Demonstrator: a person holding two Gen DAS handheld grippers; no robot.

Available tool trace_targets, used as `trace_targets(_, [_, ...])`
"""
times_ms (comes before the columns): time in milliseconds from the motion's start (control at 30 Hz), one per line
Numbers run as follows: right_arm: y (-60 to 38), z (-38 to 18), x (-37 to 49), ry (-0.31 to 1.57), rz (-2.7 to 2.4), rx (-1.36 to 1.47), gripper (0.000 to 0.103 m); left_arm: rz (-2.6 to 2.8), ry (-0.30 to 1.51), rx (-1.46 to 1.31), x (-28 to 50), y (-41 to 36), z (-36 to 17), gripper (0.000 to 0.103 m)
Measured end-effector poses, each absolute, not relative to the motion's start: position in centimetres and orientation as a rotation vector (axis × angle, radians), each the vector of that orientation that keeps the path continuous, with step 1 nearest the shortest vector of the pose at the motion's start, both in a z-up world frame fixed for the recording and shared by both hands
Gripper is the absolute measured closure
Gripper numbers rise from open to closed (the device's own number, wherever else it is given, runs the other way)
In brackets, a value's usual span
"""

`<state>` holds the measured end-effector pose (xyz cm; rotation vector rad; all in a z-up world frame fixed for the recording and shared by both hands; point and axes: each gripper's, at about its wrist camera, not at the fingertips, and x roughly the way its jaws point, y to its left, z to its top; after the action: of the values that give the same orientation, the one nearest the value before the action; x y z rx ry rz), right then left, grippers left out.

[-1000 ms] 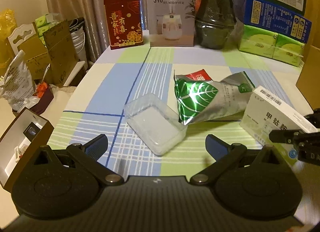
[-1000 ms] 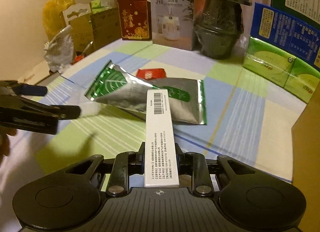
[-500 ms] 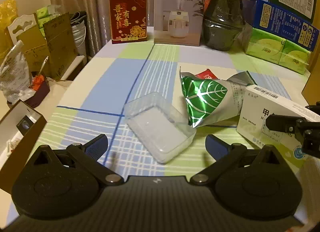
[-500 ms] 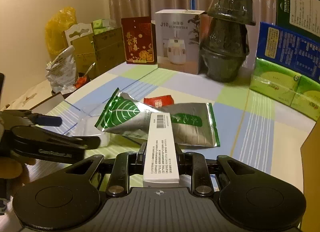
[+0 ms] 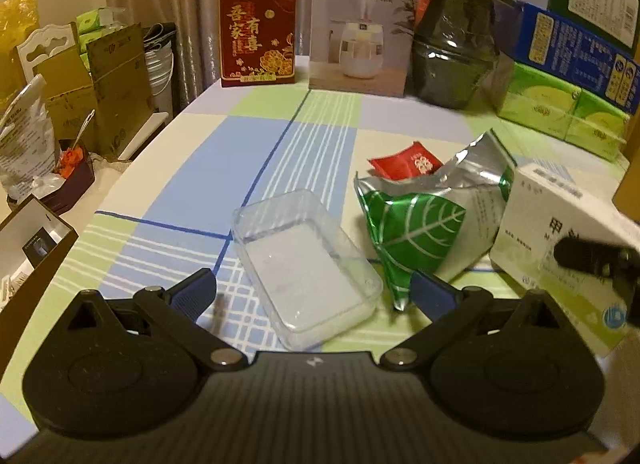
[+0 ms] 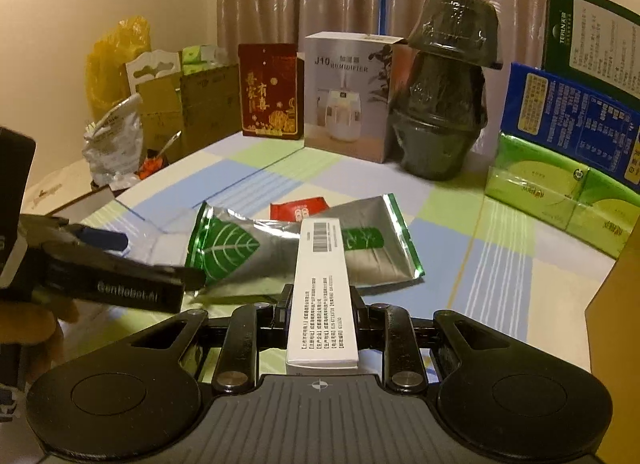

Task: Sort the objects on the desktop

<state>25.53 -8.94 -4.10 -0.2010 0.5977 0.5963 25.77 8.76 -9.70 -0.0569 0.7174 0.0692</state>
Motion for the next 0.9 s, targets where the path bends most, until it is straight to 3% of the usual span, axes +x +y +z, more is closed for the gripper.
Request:
trace_targets(467, [-9.4,-5.4,25.3,0.692,0.586,-0.183,0.081,0.042,0.728,-0.033,25.9,9.0,-9.6,0.046])
trace_targets(900, [-11.4,-4.5,21.0,0.788,0.505,-0.122,0.081,-0.068,0.865,0.032,21.0,7.4,-8.1,0.049])
